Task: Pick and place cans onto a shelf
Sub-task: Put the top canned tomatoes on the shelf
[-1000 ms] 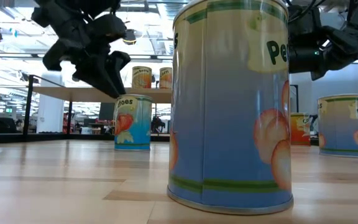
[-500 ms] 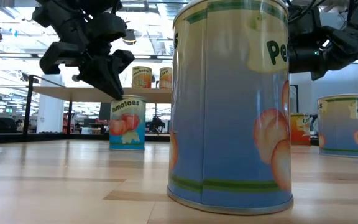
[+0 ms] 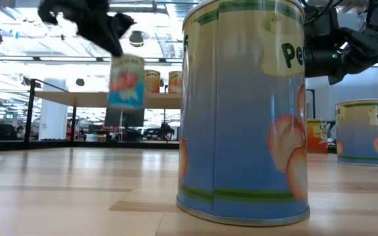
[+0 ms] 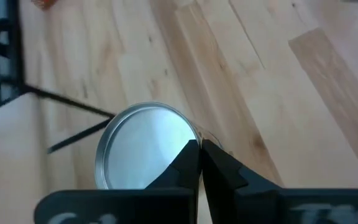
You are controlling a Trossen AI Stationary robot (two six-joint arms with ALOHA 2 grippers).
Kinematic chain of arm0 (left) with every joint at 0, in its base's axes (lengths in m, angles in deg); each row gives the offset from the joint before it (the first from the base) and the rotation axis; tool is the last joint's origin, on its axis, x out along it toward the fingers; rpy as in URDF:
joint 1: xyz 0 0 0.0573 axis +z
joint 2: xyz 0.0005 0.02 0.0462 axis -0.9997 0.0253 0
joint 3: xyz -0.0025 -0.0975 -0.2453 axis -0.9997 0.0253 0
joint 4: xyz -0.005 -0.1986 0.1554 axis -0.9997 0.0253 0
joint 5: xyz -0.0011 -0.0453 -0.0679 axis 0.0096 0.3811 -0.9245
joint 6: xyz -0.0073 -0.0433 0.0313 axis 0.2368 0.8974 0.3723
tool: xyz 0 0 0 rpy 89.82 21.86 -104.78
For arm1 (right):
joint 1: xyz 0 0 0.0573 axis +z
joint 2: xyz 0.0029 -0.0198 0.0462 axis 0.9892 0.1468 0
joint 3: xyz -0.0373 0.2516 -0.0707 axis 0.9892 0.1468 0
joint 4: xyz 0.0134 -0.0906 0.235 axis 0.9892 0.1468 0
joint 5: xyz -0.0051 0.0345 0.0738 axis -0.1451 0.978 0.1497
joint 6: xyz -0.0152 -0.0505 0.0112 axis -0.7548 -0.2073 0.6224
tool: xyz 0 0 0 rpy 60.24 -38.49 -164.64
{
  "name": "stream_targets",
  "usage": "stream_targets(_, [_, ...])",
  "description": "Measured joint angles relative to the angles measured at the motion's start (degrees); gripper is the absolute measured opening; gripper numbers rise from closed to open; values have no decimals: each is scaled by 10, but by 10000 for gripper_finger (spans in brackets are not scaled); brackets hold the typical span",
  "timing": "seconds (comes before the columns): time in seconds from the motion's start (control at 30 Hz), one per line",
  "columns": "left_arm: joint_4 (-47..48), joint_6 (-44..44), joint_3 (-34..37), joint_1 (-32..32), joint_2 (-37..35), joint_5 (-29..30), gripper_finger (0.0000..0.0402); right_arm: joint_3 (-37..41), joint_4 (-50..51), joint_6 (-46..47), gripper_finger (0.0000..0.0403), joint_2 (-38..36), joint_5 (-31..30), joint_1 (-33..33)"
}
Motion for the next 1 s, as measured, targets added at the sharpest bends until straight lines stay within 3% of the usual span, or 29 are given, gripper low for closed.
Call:
stream_targets(0.17, [100, -9, -51, 27, -66, 13, 0, 0, 1, 0, 14, 0, 0, 0])
stream_targets(0.27, [138, -31, -68, 65, -99, 51, 0, 0, 0, 0, 15, 0, 0, 0])
stream_targets(0.47, [142, -148, -72, 211, -122, 92, 0, 0, -6, 0, 15, 0, 0, 0])
stream_targets(0.6, [114, -244, -72, 326, -111, 18, 0, 0, -6, 0, 15, 0, 0, 0])
stream_targets(0.8, [77, -306, -72, 464, -74, -81, 0, 0, -6, 0, 15, 0, 0, 0])
stream_targets(1.0, [57, -322, -72, 520, -32, -123, 0, 0, -5, 0, 15, 0, 0, 0])
